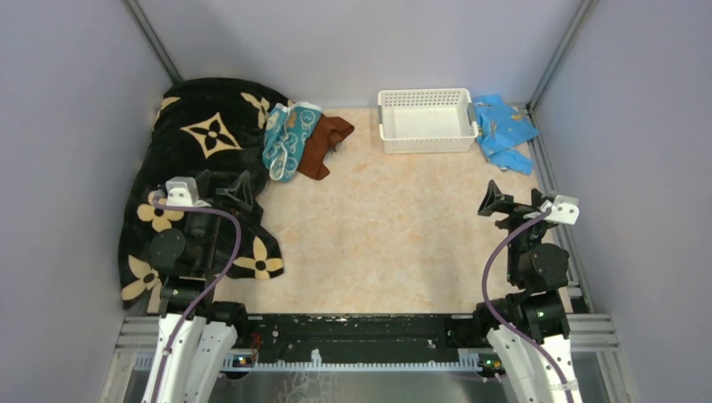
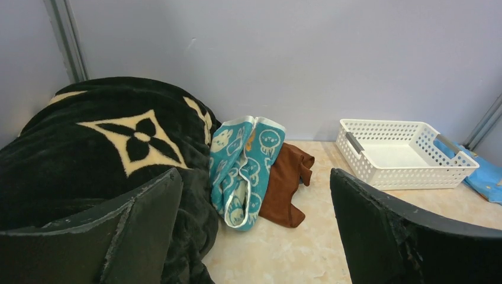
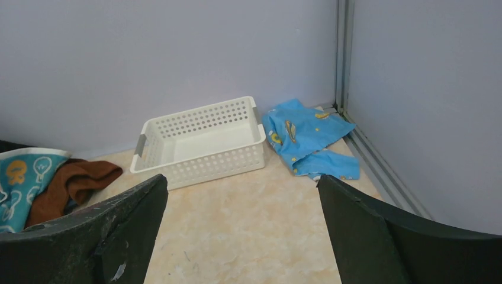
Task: Roll the towels
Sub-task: Pick up the towel at the corner of the board.
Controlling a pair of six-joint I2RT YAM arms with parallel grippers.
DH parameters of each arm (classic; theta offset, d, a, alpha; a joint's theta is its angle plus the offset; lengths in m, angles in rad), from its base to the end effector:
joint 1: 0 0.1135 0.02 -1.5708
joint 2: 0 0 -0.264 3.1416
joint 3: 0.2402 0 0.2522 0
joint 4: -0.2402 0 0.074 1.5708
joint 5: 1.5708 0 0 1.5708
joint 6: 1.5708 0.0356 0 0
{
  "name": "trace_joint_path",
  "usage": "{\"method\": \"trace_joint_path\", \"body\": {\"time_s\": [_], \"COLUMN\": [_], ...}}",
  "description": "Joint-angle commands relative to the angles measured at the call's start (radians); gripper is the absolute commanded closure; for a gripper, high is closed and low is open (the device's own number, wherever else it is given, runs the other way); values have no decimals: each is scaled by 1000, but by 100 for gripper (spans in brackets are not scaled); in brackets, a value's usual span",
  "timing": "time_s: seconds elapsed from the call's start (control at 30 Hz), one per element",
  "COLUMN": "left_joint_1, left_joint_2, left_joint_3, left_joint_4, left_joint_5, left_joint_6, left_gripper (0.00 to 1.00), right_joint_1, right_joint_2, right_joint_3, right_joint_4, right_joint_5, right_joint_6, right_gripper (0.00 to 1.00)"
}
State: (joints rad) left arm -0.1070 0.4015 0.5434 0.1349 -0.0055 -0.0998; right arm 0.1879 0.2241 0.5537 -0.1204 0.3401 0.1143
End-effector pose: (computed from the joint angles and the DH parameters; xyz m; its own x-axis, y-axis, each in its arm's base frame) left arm 0.1158 -0.0122 0.3407 0.2603 -0.1282 -0.9570 0.1281 0.9870 -0.0973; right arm 0.0810 0.0033 0.3306 0.2192 0.1511 -0.9639 0.1203 0.9762 0.1804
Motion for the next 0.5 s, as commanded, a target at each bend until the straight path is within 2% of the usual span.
{"method": "trace_joint_path", "body": {"time_s": [0.0,0.27,0.37,0.47], "left_joint_1": [-2,-2,-2,-2], "left_joint_2": [2,-22,-22,-3], "left_joint_3": [1,-22,-12,-7], "left_joint_4": [20,-7,-37,-11], "left_joint_5": [12,-103,-74,31], "left_joint_6": [-4,-63,-78,-81], "left_gripper": [1,1,1,1], "right_joint_1": [14,15,15,13], "right_joint_2": [-13,-26,-38,-57], "right_joint_3": [7,7,7,7], "right_joint_4": [45,51,50,45], "right_joint_5": [12,-16,-25,-31], "right_joint_6": [-12,-12,-11,-5], "right_gripper": [1,1,1,1]}}
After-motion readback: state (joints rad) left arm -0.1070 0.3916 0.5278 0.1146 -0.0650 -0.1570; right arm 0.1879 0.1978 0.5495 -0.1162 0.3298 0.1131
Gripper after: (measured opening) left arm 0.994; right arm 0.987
